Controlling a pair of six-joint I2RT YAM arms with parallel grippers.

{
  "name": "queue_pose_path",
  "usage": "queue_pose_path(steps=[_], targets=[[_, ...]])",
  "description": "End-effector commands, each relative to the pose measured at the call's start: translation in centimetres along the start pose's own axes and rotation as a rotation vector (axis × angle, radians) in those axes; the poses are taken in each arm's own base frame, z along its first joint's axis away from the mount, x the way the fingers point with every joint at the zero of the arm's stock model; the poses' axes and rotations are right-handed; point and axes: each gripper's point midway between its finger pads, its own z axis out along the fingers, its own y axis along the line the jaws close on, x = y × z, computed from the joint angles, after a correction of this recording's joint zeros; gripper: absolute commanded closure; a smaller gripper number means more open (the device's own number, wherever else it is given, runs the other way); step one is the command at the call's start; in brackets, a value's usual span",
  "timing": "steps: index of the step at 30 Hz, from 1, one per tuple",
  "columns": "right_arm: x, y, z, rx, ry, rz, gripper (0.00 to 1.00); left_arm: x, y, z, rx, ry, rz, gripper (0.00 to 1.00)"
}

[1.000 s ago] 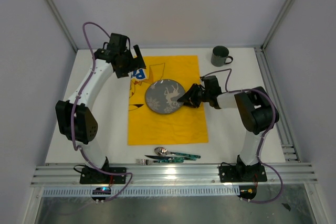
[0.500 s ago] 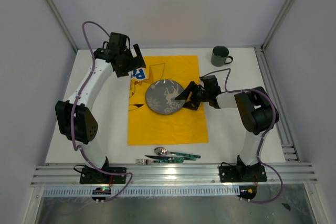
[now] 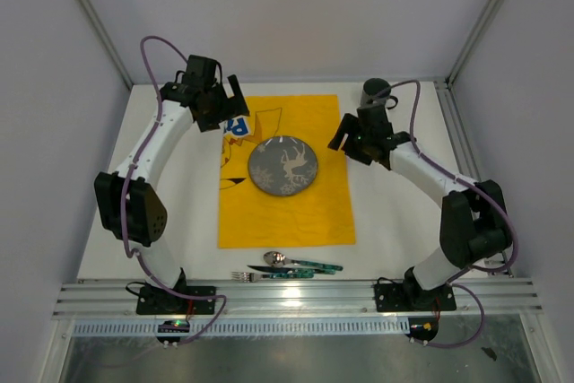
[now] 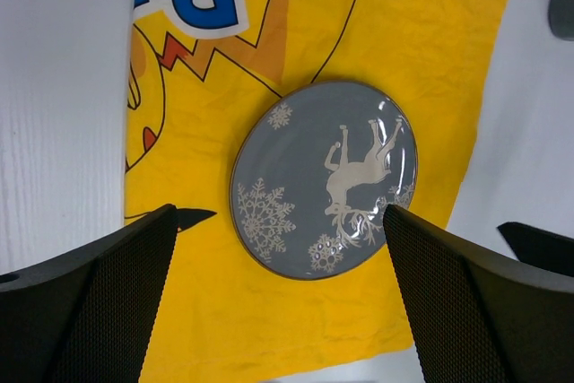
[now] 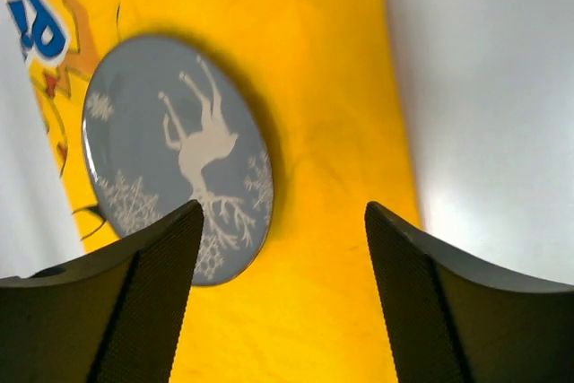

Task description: Set the dinner table for one person

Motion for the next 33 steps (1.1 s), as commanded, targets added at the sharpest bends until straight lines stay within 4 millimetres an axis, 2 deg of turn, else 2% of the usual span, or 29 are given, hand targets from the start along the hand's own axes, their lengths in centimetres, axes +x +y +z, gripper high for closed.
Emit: queue_pose_path(steps=[1, 3, 6, 9, 12, 13, 15, 16, 18, 19, 20, 21, 23, 24, 25, 27, 28, 33], targets=[[-5.3, -3.7, -3.0, 0.283, -0.157, -0.16, 0.21, -0.8, -0.9, -0.1, 0.035, -0.013, 0.008, 0.01], [-7.0, -4.8, -3.7, 0.362, -0.191, -0.193, 0.17, -0.7, -1.0, -0.1, 0.041, -0.011, 0.002, 0.01], [-9.0, -5.7, -4.3, 0.43, -0.222, -0.204, 0.01, -0.7, -0.9, -0.1, 0.035, -0.013, 0.001, 0.01], [-11.3, -7.0, -4.7, 0.476, -0.266, -0.178, 0.01, -0.7, -0.7, -0.4, 0.027, -0.02, 0.007, 0.01], [-12.7, -8.2, -3.9, 0.471, -0.257, -0.143, 0.01, -0.7, -0.7, -0.6, 0.028, -0.023, 0.011, 0.01], [-14.3, -8.8, -4.3, 0.473, -0.272, -0.103, 0.01, -0.8, -0.7, -0.6, 0.029, -0.024, 0.012, 0.01], [-15.9, -9.0, -3.5, 0.45, -0.265, -0.071, 0.02, -0.6, -0.7, -0.6, 0.03, -0.018, 0.011, 0.01], [-16.7, -9.8, -3.5, 0.455, -0.26, -0.044, 0.03, -0.6, -0.7, -0.6, 0.031, -0.016, 0.009, 0.01], [-17.2, -10.1, -2.4, 0.444, -0.232, -0.023, 0.05, -0.4, -0.7, -0.5, 0.029, -0.013, 0.009, 0.01], [-18.5, -9.3, -2.5, 0.424, -0.248, -0.02, 0.05, -0.3, -0.5, -0.4, 0.025, -0.01, 0.009, 0.01], [-18.9, -9.5, -2.3, 0.422, -0.245, -0.01, 0.06, -0.2, -0.5, -0.5, 0.025, -0.01, 0.009, 0.01], [-20.1, -8.6, -2.4, 0.397, -0.263, -0.008, 0.06, -0.2, -0.4, -0.4, 0.023, -0.01, 0.008, 0.01], [-20.3, -8.6, -1.0, 0.387, -0.239, -0.001, 0.06, 0.0, -0.3, -0.3, 0.019, -0.005, 0.008, 0.01], [-21.3, -7.7, -1.1, 0.36, -0.253, 0.001, 0.06, 0.0, -0.2, -0.3, 0.017, -0.006, 0.008, 0.01], [-21.0, -7.9, -0.1, 0.364, -0.228, 0.007, 0.06, 0.1, -0.2, -0.2, 0.016, -0.003, 0.008, 0.01], [-21.9, -7.2, 0.4, 0.335, -0.233, 0.022, 0.06, -0.1, -0.2, -0.3, 0.016, -0.009, 0.008, 0.01], [-21.7, -7.4, 1.3, 0.335, -0.215, 0.024, 0.06, -0.1, -0.2, -0.3, 0.016, -0.009, 0.008, 0.01], [-22.7, -7.1, 2.8, 0.296, -0.218, 0.07, 0.06, -0.2, -0.2, -0.3, 0.011, -0.012, 0.008, 0.01]])
